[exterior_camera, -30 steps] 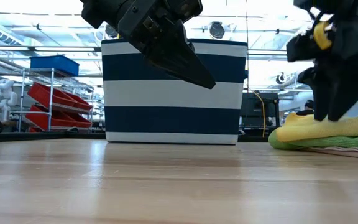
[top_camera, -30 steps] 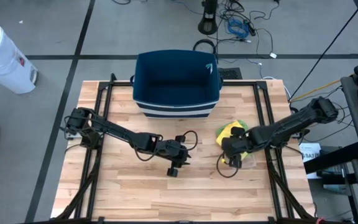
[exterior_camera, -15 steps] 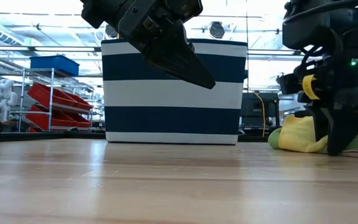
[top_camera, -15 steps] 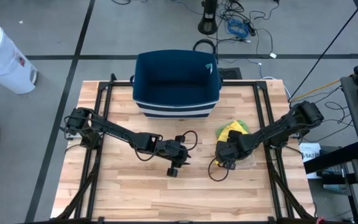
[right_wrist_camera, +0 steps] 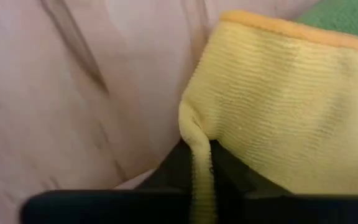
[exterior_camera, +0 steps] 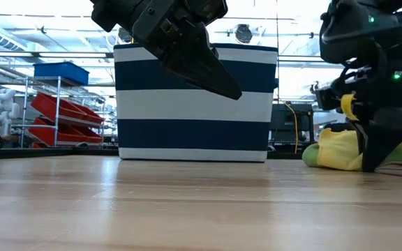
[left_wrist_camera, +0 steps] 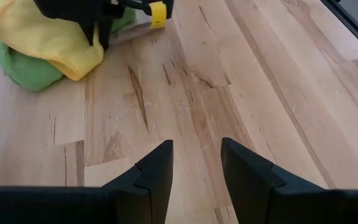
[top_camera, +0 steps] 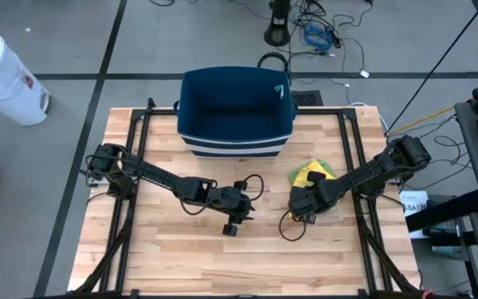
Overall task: Fold towel
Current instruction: Move the stacked towels to the center
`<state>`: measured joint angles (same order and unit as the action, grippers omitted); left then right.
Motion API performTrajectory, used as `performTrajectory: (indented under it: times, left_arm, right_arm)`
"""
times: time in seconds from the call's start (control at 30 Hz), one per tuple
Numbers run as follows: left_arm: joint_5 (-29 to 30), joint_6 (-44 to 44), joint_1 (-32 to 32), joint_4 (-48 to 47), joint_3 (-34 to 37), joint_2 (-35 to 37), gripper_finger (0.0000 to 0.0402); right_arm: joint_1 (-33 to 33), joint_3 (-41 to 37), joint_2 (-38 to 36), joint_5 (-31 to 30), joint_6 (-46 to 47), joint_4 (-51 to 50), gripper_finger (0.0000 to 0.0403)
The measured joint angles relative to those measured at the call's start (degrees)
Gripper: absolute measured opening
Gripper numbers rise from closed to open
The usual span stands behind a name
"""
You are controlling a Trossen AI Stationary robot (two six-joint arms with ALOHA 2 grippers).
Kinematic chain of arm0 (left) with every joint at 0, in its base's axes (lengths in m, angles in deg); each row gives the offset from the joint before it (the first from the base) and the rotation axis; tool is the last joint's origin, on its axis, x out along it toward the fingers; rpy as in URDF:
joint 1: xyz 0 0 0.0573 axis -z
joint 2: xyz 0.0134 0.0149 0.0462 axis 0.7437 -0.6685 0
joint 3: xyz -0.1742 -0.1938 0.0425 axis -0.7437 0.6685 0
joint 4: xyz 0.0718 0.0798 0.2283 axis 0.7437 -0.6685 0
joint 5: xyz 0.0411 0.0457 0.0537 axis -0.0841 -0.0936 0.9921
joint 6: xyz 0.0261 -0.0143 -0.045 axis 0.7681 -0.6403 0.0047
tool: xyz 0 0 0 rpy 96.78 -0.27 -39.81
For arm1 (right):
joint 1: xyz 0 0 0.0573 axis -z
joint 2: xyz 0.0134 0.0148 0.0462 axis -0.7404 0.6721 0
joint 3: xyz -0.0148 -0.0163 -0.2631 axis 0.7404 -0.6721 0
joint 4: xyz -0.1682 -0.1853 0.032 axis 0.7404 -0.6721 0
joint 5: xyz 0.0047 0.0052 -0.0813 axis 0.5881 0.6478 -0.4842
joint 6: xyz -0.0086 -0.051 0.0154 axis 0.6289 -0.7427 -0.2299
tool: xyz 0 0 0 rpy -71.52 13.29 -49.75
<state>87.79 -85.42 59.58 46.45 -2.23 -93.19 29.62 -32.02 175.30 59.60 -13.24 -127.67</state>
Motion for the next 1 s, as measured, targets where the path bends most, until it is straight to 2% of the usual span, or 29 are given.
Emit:
performTrajectory:
  times: [0.07, 0.23, 0.57, 0.87, 1.0]
  left_arm:
    - [0.0, 0.0, 0.0, 0.0, 0.0, 0.0, 0.0142]
    - [0.0, 0.0, 0.0, 0.0, 0.0, 0.0, 0.0142]
    - [1.2, 2.3, 0.0, -0.5, 0.0, 0.0, 0.0142]
    - [2.6, 2.9, 0.0, -0.5, 0.0, 0.0, 0.0142]
    - [2.6, 2.9, 0.0, -0.5, 0.0, 0.0, 0.0142]
  right_arm:
    - [0.0, -0.1, 0.1, -0.1, 0.0, -1.3, 0.0010]
    - [0.0, -0.2, 0.1, -0.2, -0.7, -0.7, 0.0005]
    - [-3.6, 1.4, 0.3, -0.8, -12.6, 6.5, 0.0002]
    - [-8.5, 2.2, 0.9, 7.6, -33.0, 29.1, 0.0001]
    - [-9.8, 2.2, 1.1, 9.6, -39.7, 31.8, 0.0000]
